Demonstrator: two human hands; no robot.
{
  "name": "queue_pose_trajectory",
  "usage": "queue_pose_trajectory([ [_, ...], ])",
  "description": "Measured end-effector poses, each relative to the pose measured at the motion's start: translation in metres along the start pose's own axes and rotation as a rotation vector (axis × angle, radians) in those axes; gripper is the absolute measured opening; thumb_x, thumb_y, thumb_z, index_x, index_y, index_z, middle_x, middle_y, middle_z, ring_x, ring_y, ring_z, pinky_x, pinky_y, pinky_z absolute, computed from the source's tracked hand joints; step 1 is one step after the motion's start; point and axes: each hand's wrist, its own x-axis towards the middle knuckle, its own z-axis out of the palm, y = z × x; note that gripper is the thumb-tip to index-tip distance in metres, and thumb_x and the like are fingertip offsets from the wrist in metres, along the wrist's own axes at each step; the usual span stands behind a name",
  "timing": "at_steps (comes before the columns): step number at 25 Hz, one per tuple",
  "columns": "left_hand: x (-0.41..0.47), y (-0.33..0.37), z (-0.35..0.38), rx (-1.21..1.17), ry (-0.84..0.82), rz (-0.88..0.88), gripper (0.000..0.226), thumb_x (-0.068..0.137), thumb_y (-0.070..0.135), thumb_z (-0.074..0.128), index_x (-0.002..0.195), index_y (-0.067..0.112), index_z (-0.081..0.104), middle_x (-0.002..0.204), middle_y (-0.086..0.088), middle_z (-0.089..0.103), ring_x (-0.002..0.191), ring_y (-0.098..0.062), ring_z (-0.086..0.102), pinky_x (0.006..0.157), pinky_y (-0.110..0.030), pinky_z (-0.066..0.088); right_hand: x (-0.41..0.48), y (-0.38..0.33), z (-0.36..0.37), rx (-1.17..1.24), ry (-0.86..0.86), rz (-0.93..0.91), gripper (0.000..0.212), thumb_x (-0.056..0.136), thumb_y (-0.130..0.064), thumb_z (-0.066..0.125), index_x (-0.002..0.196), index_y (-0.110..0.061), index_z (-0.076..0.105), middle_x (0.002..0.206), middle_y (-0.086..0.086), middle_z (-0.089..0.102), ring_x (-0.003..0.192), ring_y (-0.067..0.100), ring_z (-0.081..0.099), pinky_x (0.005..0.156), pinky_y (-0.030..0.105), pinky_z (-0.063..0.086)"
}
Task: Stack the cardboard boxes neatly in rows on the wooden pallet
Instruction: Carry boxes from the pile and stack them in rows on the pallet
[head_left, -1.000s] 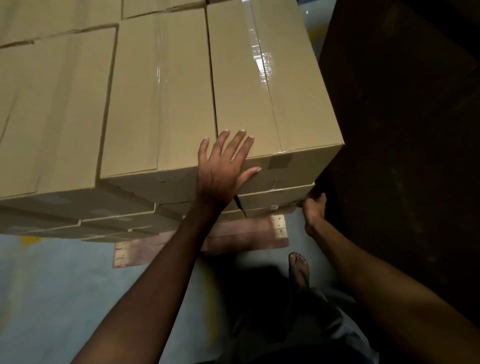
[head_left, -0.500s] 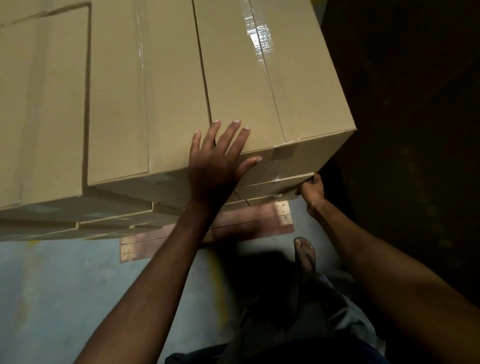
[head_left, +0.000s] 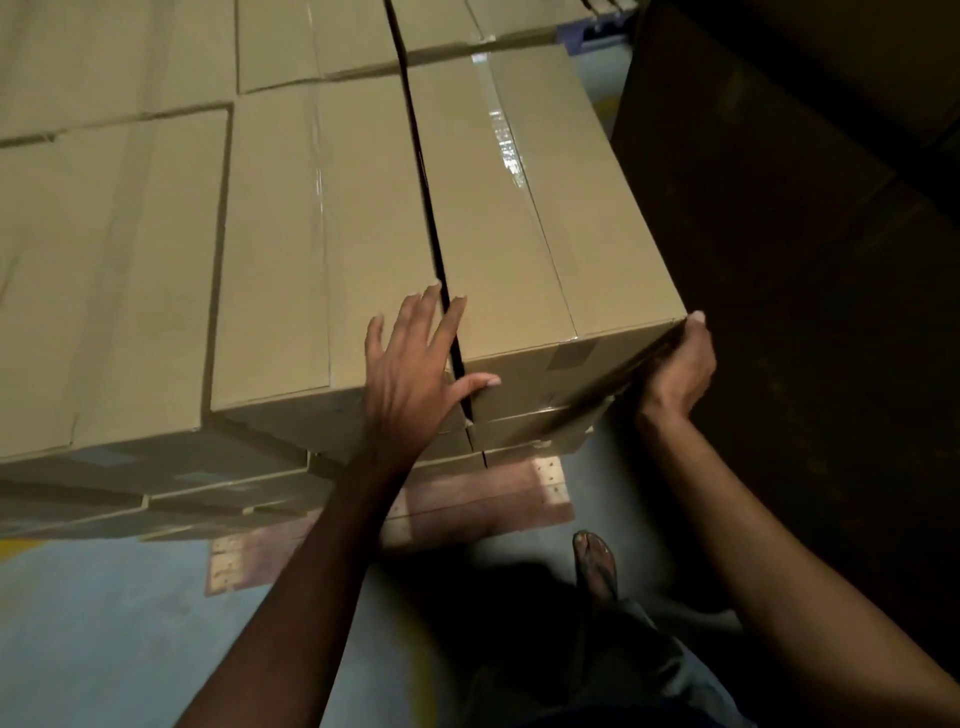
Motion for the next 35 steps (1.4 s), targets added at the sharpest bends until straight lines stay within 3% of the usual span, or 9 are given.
queue_pose_trajectory([
  [2, -0.006, -0.015, -0.008, 0.043, -0.115, 0.014, 0.097, 0.087, 0.078, 0.049, 0.163, 0.024, 0.022, 0.169, -0.01, 0.02, 0.155, -0.029, 0.023, 0.122, -0.055, 0.022, -0.011, -0.025, 0.005, -0.033, -0.091, -0.077, 0.035, 0.101, -0.059, 0.045, 0.092, -0.035, 0.07, 0.099, -0.015, 0.067, 0.104, 0.013, 0.06, 0.097, 0.036, 0.042],
  [7, -0.004, -0.012, -0.014, 0.222, -0.242, 0.019, 0.092, 0.094, 0.075, 0.037, 0.161, 0.034, -0.01, 0.172, -0.006, 0.0, 0.158, -0.028, 0.006, 0.124, -0.048, 0.017, -0.024, -0.035, 0.012, -0.323, -0.097, -0.243, 0.042, 0.095, -0.039, 0.064, 0.131, -0.016, 0.062, 0.111, -0.001, 0.067, 0.11, 0.023, 0.063, 0.1, 0.041, 0.048],
  [12, -0.004, -0.006, -0.021, 0.211, -0.294, -0.016, 0.089, 0.097, 0.073, 0.031, 0.155, 0.035, -0.025, 0.162, -0.003, -0.021, 0.158, -0.026, -0.004, 0.126, -0.046, 0.006, -0.001, -0.073, 0.043, -0.874, -0.151, -0.374, 0.055, 0.097, -0.055, 0.04, 0.119, -0.008, 0.058, 0.095, 0.009, 0.06, 0.088, 0.028, 0.056, 0.091, 0.047, 0.047],
  [16, -0.004, -0.004, -0.024, 0.16, -0.284, -0.043, 0.084, 0.098, 0.07, 0.034, 0.161, 0.035, -0.011, 0.168, 0.0, -0.01, 0.158, -0.025, 0.001, 0.126, -0.044, 0.008, 0.001, -0.075, 0.061, -1.03, -0.114, -0.512, 0.075, 0.093, -0.07, 0.03, 0.118, -0.004, 0.056, 0.103, 0.017, 0.063, 0.09, 0.034, 0.059, 0.084, 0.046, 0.047],
  [20, -0.005, -0.01, -0.028, -0.067, -0.272, -0.052, 0.086, 0.092, 0.067, 0.054, 0.162, 0.035, 0.014, 0.17, 0.002, 0.012, 0.158, -0.02, 0.009, 0.127, -0.043, 0.013, -0.001, -0.07, 0.057, -1.162, -0.161, -0.627, 0.084, 0.095, -0.073, 0.027, 0.147, -0.008, 0.043, 0.152, 0.021, 0.044, 0.14, 0.041, 0.04, 0.113, 0.064, 0.03],
  [23, -0.014, -0.028, -0.04, -0.374, -0.201, -0.14, 0.079, 0.09, 0.061, 0.063, 0.158, 0.032, 0.034, 0.165, 0.006, 0.031, 0.154, -0.014, 0.023, 0.127, -0.043, 0.017, -0.037, -0.058, 0.073, -1.169, -0.408, -0.951, 0.07, 0.098, -0.07, 0.028, 0.146, -0.022, 0.043, 0.164, 0.015, 0.027, 0.153, 0.034, 0.021, 0.116, 0.066, 0.019],
  [29, -0.093, -0.116, -0.068, -0.213, 0.259, -0.443, 0.061, 0.093, 0.06, 0.058, 0.142, 0.023, 0.058, 0.15, 0.001, 0.056, 0.145, -0.022, 0.041, 0.119, -0.047, 0.029, -0.159, -0.03, 0.118, -1.047, -0.992, -1.3, 0.076, 0.098, -0.074, 0.025, 0.153, -0.025, 0.04, 0.167, 0.008, 0.025, 0.155, 0.025, 0.015, 0.122, 0.06, 0.017],
  [32, -0.141, -0.178, -0.084, -0.074, 0.199, -0.542, 0.073, 0.087, 0.061, 0.067, 0.148, 0.023, 0.052, 0.154, -0.003, 0.051, 0.147, -0.029, 0.038, 0.118, -0.052, 0.029, -0.206, -0.025, 0.147, -1.048, -1.192, -1.43, 0.086, 0.092, -0.078, 0.038, 0.159, -0.025, 0.028, 0.17, 0.008, 0.016, 0.157, 0.026, 0.01, 0.124, 0.059, 0.013],
  [35, -0.163, -0.228, -0.087, 0.037, 0.002, -0.452, 0.075, 0.088, 0.057, 0.067, 0.153, 0.028, 0.044, 0.159, -0.003, 0.044, 0.15, -0.032, 0.032, 0.117, -0.053, 0.028, -0.244, -0.022, 0.185, -1.131, -1.179, -1.503, 0.099, 0.087, -0.076, 0.054, 0.163, -0.025, 0.016, 0.171, 0.01, 0.01, 0.158, 0.029, 0.007, 0.125, 0.057, 0.012],
])
